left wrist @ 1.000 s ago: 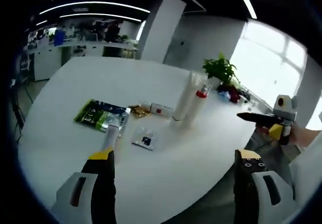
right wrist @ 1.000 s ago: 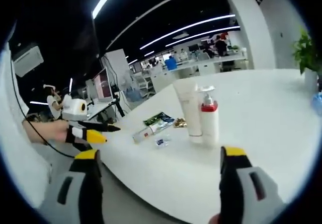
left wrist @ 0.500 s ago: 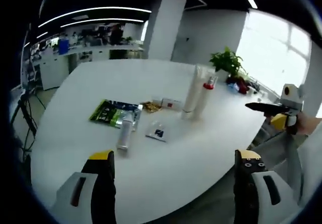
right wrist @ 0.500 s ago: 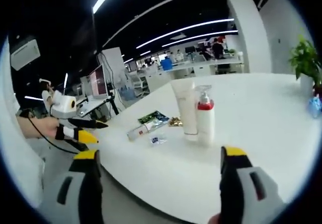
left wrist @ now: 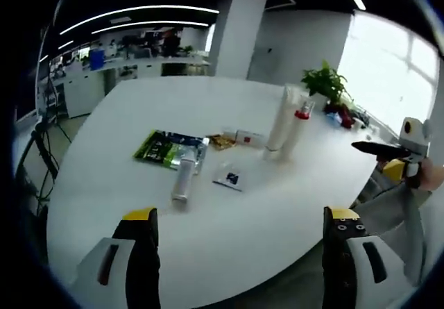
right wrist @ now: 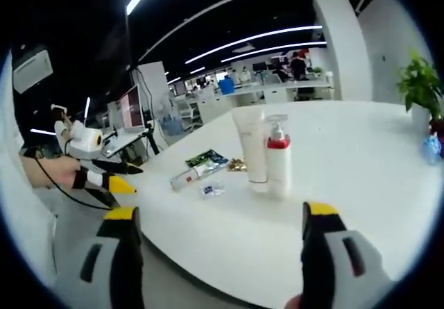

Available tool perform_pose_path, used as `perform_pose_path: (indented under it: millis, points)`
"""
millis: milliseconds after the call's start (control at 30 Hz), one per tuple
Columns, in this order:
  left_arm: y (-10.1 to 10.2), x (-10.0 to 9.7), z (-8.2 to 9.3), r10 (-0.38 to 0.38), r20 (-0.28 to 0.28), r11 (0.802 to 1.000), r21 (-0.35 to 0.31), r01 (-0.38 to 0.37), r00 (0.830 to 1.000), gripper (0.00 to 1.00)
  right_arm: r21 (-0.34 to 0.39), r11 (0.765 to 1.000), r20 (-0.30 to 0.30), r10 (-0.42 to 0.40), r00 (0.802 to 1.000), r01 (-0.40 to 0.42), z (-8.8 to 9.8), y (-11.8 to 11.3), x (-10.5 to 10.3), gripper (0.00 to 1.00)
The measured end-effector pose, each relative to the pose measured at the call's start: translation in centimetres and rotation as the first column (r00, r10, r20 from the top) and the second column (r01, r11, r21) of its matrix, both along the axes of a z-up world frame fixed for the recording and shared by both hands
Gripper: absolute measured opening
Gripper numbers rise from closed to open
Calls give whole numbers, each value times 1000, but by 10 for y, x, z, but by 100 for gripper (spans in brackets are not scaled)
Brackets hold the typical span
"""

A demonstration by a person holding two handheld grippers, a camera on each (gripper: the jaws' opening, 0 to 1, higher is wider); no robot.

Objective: Arrange the skincare products in the storage area until every visible bottle or jar stands upright without overlapping.

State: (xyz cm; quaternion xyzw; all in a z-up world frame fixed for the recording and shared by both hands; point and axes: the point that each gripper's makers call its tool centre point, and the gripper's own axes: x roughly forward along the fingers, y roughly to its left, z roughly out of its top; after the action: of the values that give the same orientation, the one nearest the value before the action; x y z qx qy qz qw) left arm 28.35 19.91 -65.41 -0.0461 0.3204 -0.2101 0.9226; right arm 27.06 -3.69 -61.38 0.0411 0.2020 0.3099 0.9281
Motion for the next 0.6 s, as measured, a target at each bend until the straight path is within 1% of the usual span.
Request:
perform_pose_path:
  millis: [67,133,333,500,600]
  points:
    - [3,4,-4,18,-17,1000,11,-18,1000,93,-2,1000,-1,-6,1000,6,0,-1,1,96]
    - [5,8,-5,25,-20,1000,14,-25,999,93,-4,1000,-2,-9,1000,9,-1,-2,1,95]
    - [7,21,-14,29,-44,998,48,-27,999,88,-7,1000,-5,-17,1000,17,-2,-3,3,94]
    - [10,32,-28,11,-106,994,109,1,994,80,-16,1000,-11,-16,1000,15,-3,-3,3,93]
    - [8,39,-30,0,-116,992,124,14,993,77,-29,1000,-9,-6,1000,6,-4,-2,3,92]
